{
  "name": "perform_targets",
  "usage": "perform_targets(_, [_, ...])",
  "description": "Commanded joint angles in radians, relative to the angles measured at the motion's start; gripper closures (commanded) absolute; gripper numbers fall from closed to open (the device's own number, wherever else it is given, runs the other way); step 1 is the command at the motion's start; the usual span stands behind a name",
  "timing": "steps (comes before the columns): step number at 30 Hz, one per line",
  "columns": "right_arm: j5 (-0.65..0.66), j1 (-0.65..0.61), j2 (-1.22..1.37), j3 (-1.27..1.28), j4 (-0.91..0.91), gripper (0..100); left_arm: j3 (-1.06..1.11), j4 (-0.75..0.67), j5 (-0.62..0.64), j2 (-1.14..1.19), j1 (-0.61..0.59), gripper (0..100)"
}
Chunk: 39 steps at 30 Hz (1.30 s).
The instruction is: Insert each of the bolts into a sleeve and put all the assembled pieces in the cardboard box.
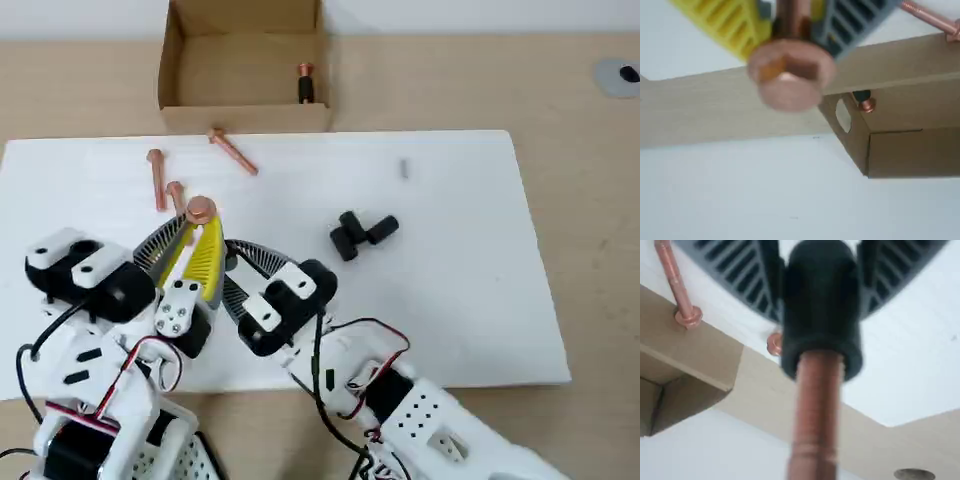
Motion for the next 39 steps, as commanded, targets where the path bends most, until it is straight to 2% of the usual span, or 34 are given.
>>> perform_targets(1, [-0.008, 0.018, -0.031, -0.008, -0.031, 98.9, -0.002, 0.061, 0.003, -0.005, 0.034, 99])
perform_targets(6, [-0.008, 0.018, -0.031, -0.008, -0.031, 98.9, -0.009, 0.198, 0.002, -0.005, 0.146, 99])
perform_targets(10, [-0.008, 0.019, -0.031, -0.008, -0.031, 98.9, -0.009, 0.207, -0.005, -0.005, 0.144, 99])
perform_targets(15, [-0.008, 0.019, -0.031, -0.010, -0.031, 98.9, -0.008, 0.219, -0.091, -0.004, 0.144, 99])
perform_targets(18, [-0.008, 0.019, -0.031, -0.012, -0.031, 98.9, -0.008, 0.293, -0.172, -0.004, 0.150, 95])
perform_targets(25, [-0.008, 0.019, -0.031, -0.013, -0.031, 98.9, -0.060, 0.423, -0.176, -0.004, 0.143, 88])
perform_targets(27, [-0.008, 0.019, -0.031, -0.013, -0.031, 98.9, -0.072, 0.427, -0.175, -0.004, 0.114, 86])
perform_targets(34, [-0.008, 0.019, -0.031, -0.015, -0.031, 98.9, -0.084, 0.361, -0.175, -0.002, -0.117, 81])
perform_targets(39, [-0.006, 0.019, -0.030, -0.015, -0.029, 98.9, -0.109, 0.362, -0.180, -0.002, -0.183, 81])
